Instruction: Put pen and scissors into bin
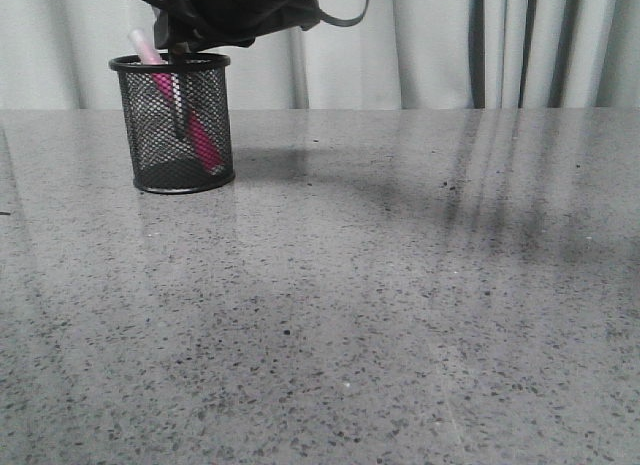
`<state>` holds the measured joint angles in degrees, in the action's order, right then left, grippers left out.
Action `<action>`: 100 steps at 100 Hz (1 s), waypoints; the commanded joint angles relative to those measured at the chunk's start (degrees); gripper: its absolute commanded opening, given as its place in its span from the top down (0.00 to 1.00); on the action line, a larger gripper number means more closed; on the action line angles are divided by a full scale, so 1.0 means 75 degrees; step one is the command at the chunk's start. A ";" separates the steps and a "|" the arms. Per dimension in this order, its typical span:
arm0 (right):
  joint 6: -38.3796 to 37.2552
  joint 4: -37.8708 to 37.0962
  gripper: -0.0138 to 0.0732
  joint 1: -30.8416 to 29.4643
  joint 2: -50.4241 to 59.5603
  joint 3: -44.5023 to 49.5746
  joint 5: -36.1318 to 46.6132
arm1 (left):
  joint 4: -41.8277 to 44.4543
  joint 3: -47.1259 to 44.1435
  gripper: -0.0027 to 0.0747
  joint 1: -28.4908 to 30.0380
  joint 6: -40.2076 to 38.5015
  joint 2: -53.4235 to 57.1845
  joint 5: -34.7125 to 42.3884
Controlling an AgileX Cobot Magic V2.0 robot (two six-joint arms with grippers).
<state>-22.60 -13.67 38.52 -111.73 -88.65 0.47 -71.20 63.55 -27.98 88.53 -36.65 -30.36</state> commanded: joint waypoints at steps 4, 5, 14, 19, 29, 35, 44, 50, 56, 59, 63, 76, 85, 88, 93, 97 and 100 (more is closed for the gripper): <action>0.0053 -0.0094 0.92 0.0012 0.0428 -0.0248 0.0549 | -0.0249 0.0192 0.76 -0.0053 -0.0114 -0.0024 0.0223; 0.0053 -0.0094 0.92 0.0012 0.0428 -0.0248 0.0530 | -0.0249 0.0192 0.76 -0.0053 -0.0114 -0.0024 0.0223; 0.0053 -0.0094 0.92 0.0043 0.0428 -0.0248 0.0239 | -0.0249 0.0192 0.76 -0.0053 -0.0114 -0.0024 0.0155; 0.0053 -0.0094 0.90 0.0077 0.0428 -0.0248 0.0128 | -0.0249 0.0192 0.76 -0.0053 -0.0132 -0.0024 0.0141; 0.0053 -0.0094 0.79 0.0138 0.0428 -0.0248 0.0159 | -0.0249 0.0192 0.76 -0.0053 -0.0309 -0.0013 0.0141; 0.0053 -0.0094 0.68 0.0153 0.0428 -0.0248 0.0158 | -0.0249 0.0192 0.76 -0.0053 -0.0313 0.0006 0.0141; 0.0053 -0.0094 0.52 0.0165 0.0428 -0.0248 0.0158 | -0.0239 0.0192 0.76 -0.0053 -0.0313 0.0051 0.0141; 0.0053 -0.0094 0.43 0.0165 0.0428 -0.0248 0.0140 | -0.0232 0.0192 0.76 -0.0053 -0.0313 0.0069 0.0141; 0.0053 -0.0094 0.38 0.0165 0.0445 -0.0248 0.0140 | -0.0198 0.0192 0.76 -0.0053 -0.0313 0.0104 0.0141; 0.0053 -0.0077 0.38 0.0165 0.0445 -0.0248 0.0140 | -0.0174 0.0192 0.76 -0.0053 -0.0313 0.0104 0.0141; 0.0053 -0.0014 0.38 0.0165 0.0455 -0.0248 0.0140 | -0.0155 0.0192 0.76 -0.0053 -0.0313 0.0104 0.0141; 0.0053 0.0051 0.38 0.0165 0.0586 -0.0248 0.0129 | -0.0121 0.0192 0.76 -0.0053 -0.0324 0.0104 0.0141; 0.0053 0.0051 0.38 0.0165 0.0809 -0.0248 0.0129 | -0.0047 0.0192 0.76 -0.0053 -0.0416 0.0104 0.0176; 0.0053 0.0051 0.38 0.0165 0.0895 -0.0248 0.0167 | 0.0093 0.0192 0.76 -0.0053 -0.0570 0.0104 0.0242; 0.0053 0.0051 0.38 0.0165 0.1105 -0.0248 0.0166 | 0.0434 0.0192 0.76 -0.0053 -0.1004 0.0104 0.0358; 0.0053 0.0051 0.38 0.0150 0.1251 -0.0248 0.0166 | 0.0760 0.0192 0.76 -0.0053 -0.1468 0.0116 0.0454; 0.0053 0.0036 0.38 0.0150 0.1401 -0.0248 0.0166 | 0.1163 0.0192 0.76 -0.0053 -0.1816 0.0133 0.0505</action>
<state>-22.60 -13.29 39.87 -107.64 -88.76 -2.26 -65.68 63.55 -27.98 81.15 -35.61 -30.11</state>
